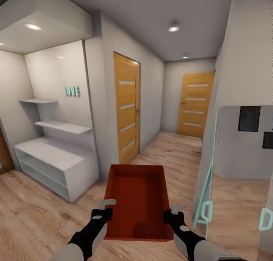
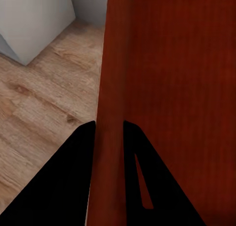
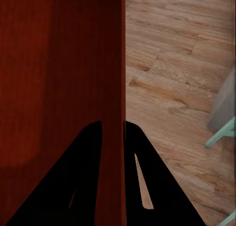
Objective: Move the two storage containers from the living room to the garage. In the garage, place one container on the floor and stack the other container on top of it (either order is fine).
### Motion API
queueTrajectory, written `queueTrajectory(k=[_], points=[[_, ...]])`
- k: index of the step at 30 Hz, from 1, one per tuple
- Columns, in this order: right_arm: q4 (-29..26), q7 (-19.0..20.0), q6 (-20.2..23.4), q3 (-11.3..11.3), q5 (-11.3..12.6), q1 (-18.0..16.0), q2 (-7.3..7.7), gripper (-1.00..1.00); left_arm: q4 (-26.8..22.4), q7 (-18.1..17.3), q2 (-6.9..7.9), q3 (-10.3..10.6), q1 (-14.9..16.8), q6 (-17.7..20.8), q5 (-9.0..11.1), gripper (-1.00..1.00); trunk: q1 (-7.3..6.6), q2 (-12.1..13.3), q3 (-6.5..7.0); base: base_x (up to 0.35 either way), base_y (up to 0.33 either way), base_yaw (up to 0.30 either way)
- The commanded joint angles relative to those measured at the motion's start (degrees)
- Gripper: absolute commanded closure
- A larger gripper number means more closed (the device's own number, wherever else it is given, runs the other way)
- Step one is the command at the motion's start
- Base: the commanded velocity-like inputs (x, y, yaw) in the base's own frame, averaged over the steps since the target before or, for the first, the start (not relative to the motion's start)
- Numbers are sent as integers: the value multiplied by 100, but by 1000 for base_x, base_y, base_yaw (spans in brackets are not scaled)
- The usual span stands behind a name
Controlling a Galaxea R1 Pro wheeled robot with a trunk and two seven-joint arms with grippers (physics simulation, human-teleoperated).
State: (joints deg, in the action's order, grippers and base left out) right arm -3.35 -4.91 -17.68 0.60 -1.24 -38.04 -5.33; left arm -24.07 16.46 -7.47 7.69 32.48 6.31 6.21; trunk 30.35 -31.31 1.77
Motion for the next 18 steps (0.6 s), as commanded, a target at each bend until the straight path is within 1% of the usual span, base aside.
queueTrajectory(k=[1,4,5,18], points=[[-7,16,-148,-174,-53,-1,49,100,0,64,105,-452,2,37,100,100,5,-3,-1,317,185,-284],[-7,16,-148,-174,-53,-1,49,100,0,62,105,-452,2,35,100,100,5,-3,-1,317,185,-267],[-7,16,-148,-174,-53,-1,49,100,-1,63,105,-452,3,31,99,100,5,-3,-1,317,185,-76],[-7,16,-143,-174,-52,-1,49,100,7,64,105,-452,0,32,100,100,5,-3,-1,317,185,-13]])
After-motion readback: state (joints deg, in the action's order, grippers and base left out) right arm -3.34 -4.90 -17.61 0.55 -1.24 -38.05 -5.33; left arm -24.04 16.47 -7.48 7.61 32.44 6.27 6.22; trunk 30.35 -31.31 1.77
